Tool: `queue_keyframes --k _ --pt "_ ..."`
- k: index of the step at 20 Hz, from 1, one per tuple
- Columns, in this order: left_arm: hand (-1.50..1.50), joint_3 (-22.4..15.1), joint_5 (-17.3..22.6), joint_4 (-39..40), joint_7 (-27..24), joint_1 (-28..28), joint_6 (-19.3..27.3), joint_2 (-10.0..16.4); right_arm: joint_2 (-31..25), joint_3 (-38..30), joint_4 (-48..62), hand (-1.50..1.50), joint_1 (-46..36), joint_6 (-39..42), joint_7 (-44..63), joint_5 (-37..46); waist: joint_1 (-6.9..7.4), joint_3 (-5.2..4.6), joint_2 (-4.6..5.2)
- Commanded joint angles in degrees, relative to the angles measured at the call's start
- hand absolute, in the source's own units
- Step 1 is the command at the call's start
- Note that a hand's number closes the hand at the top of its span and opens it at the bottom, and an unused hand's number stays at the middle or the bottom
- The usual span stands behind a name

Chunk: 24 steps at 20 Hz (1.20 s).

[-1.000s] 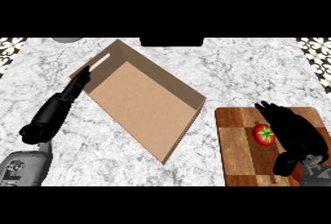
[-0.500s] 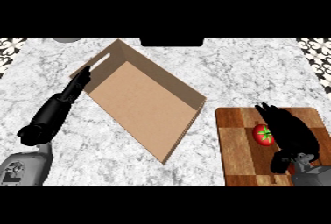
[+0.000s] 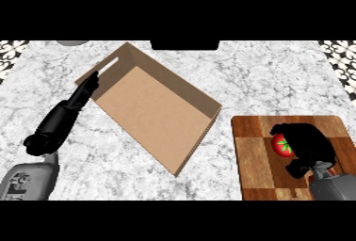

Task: Pick the tomato from the cutting board and place it in the cardboard box

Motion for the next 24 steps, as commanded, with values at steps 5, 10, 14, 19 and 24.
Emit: queue_keyframes --k 5,10,14,19,24 --pt "0.00 1.2 0.4 -0.9 0.1 1.4 -1.6 0.0 0.4 0.9 1.0 1.50 0.0 -9.3 -6.2 6.1 0.03 0.04 -0.02" --pt "0.00 3.0 1.6 3.1 -0.2 -2.5 -3.1 0.7 -0.2 -0.5 3.7 1.50 -1.8 -15.4 -11.6 7.8 -0.11 0.04 0.06" --pt "0.00 -1.3 0.1 -0.5 1.4 -3.6 -2.8 -1.3 24.0 18.9 0.6 1.50 -9.8 -8.8 1.3 10.7 6.01 0.00 0.76" --pt "0.00 -3.8 0.3 -0.1 1.1 -5.3 -4.4 -2.5 24.6 26.2 1.7 1.50 -19.1 -11.9 7.2 5.5 10.97 0.07 1.40" --pt "0.00 -5.1 -0.6 0.9 2.0 -6.9 -4.3 -3.4 24.8 32.3 2.4 1.50 -30.5 -14.6 16.5 3.8 11.27 -0.13 0.84"
